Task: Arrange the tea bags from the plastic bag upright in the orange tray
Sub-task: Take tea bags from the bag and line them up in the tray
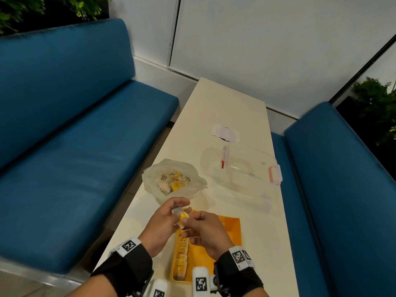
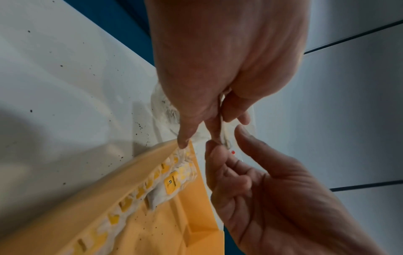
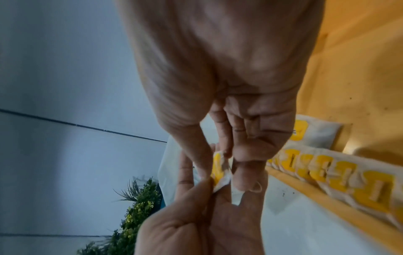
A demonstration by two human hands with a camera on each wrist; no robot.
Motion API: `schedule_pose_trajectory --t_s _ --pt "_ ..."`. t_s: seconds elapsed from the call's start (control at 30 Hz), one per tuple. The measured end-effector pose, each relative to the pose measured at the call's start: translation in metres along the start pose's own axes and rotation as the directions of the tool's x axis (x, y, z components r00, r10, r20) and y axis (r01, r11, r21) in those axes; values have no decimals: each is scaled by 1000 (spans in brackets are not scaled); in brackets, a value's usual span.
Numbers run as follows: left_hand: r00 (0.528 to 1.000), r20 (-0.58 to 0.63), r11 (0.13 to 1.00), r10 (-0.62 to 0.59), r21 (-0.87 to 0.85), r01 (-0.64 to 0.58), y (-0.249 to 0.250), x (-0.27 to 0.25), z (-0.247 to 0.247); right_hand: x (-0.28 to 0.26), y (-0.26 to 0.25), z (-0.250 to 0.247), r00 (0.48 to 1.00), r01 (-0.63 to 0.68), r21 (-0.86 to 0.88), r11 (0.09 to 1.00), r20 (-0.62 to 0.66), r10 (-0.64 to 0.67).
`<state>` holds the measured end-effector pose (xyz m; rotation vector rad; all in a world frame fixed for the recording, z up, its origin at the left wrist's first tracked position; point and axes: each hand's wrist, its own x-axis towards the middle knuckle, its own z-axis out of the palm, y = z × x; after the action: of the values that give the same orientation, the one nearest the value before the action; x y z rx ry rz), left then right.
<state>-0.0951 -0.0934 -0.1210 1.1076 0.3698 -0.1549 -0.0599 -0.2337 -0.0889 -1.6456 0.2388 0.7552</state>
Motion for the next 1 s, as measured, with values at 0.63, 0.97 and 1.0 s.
schedule_pose_trajectory --t_s 0.63,0.97,1.0 --pt "982 34 845 183 504 -175 -3 5 -20 4 -37 -44 933 272 -907 322 167 -319" --pt "965 210 622 159 737 -263 1 17 -1 -5 -37 -41 888 397 -830 392 240 -393" --pt "961 212 639 175 719 -275 -1 16 -1 -5 -36 -42 888 398 -818 415 230 -399"
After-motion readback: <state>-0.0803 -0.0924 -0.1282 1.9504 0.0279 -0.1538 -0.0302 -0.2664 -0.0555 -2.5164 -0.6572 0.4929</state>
